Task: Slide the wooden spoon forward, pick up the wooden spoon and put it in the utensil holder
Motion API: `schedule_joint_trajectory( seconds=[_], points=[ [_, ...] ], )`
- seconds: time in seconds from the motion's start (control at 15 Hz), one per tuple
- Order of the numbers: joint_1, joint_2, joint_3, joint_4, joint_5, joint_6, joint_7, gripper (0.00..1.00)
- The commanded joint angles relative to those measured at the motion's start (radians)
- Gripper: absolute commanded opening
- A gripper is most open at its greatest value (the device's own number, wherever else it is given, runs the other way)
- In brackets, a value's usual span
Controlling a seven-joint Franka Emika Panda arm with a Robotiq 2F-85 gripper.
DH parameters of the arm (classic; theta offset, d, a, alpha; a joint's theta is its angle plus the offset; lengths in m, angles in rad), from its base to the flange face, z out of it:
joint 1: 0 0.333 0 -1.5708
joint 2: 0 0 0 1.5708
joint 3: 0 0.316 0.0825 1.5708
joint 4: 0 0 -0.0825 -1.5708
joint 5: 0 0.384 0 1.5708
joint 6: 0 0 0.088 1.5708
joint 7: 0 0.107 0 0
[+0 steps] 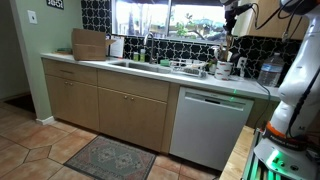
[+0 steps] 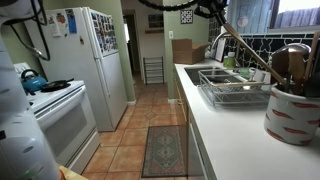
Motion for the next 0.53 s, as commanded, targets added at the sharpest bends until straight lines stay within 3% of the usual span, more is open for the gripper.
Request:
schedule_joint_trajectory(
  seconds=[0.0, 0.47],
  points=[
    [-0.044, 0.054, -0.019, 0.069, 0.091, -0.006, -0.055, 0.01],
    [-0.144, 0.123, -0.063, 0.139, 0.278, -0.012, -0.1, 0.01]
  ],
)
